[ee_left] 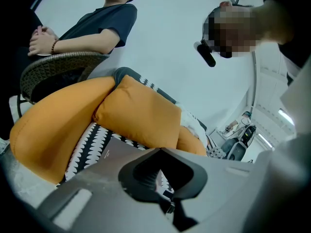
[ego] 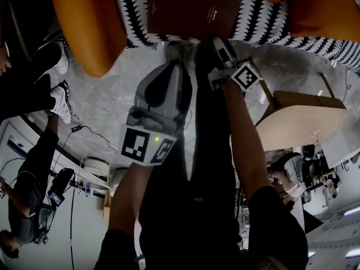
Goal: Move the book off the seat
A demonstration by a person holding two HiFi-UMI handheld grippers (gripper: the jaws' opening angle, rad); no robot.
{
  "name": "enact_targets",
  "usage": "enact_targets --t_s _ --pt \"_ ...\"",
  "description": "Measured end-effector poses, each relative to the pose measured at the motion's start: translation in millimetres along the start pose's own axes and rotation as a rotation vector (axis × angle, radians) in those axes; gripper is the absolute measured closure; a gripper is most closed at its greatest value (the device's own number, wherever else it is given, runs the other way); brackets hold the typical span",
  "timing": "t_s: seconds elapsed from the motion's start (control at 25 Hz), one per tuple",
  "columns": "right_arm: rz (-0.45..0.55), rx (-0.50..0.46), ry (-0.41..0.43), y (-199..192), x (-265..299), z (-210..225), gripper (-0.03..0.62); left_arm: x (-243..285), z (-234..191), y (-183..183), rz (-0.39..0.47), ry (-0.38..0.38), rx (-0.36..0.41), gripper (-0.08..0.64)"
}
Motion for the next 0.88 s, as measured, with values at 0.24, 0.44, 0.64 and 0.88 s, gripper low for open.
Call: enact_targets --t_s 0.24,0.44,0.64,0.88 --pt "-0.007 -0.019 0.001 3.5 -2.3 -6.9 0.361 1.9 -0.1 3.8 0.0 -0.004 0.001 0.554" --pt "0.006 -0.043 -0.018 11.1 -9.2 -16.6 0.376 0.5 -0.8 7.7 0.008 0.006 -0.002 0.554" --pt "0.02 -0.091 -0.023 20.6 -10.6 -32.6 0.385 -1.3 -0.6 13.8 0.023 0.009 0.001 0.554" --pt "0.021 -0.183 -0.041 29.0 -14.2 -53.7 0.394 -3.7 2.6 18.9 0.034 0.01 0.007 0.554"
Point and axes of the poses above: the fingertips, and each gripper's own axes: x forward along the fingers, z to its right, y out of its top, the point moved 4 cm from there along -x, backward along the fingers, and after that the axes turned 2 degrees about -y, right-handed, at the moved point
